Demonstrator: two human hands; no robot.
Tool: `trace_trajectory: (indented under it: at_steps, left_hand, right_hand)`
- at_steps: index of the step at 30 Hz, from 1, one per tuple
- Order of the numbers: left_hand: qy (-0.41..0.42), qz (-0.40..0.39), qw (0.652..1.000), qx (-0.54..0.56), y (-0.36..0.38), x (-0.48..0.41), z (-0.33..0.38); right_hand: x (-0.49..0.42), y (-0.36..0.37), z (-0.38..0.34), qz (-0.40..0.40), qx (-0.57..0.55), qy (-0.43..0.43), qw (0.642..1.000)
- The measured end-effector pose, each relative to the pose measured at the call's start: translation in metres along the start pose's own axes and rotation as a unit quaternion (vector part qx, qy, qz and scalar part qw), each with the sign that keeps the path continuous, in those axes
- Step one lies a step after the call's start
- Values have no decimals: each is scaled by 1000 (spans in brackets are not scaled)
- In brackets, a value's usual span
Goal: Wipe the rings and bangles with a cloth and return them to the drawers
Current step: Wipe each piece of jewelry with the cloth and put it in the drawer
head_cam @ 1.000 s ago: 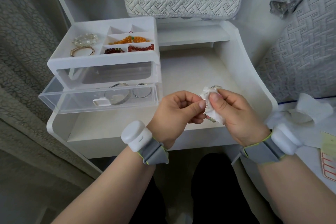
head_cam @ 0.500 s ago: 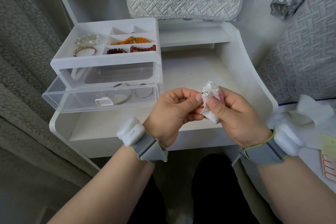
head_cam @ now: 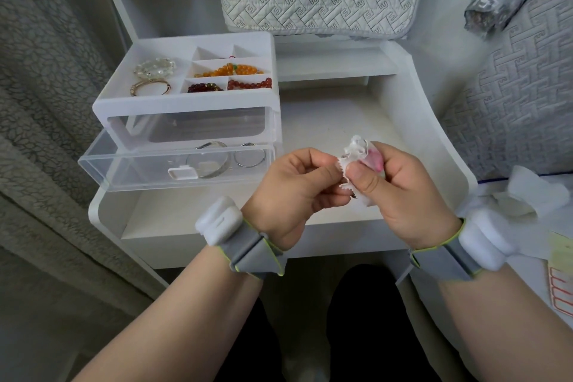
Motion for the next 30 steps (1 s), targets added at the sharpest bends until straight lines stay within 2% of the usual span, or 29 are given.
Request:
trace_trajectory:
  at_steps: [6, 12, 17, 26, 30]
  left_hand:
    - [102, -15, 987, -126, 2, 0, 10]
    - [68, -7, 993, -94, -1, 6, 18]
    - [52, 2, 996, -73, -10, 11, 32]
    - [110, 42, 990, -72, -27, 24, 49]
    - [160, 83, 970, -165, -36, 28, 70]
  right_hand:
    - [-4, 0, -7, 6, -3, 0, 1000]
    - [-7, 7, -14, 5, -8, -14, 1000]
    - [-8, 18, -28, -3, 46, -52, 998]
    - [-27, 47, -38, 76, 35, -62, 995]
    - [-33, 58, -38, 97, 43, -53, 993]
Point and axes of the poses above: each hand's wrist, its own x-axis away from the middle knuckle, its own y-axis out of the palm, z = x × y, the point moved 2 cm from there along -x, towards the middle knuckle, and after that the axes turned 14 degrees about x, right-handed, at the moved point
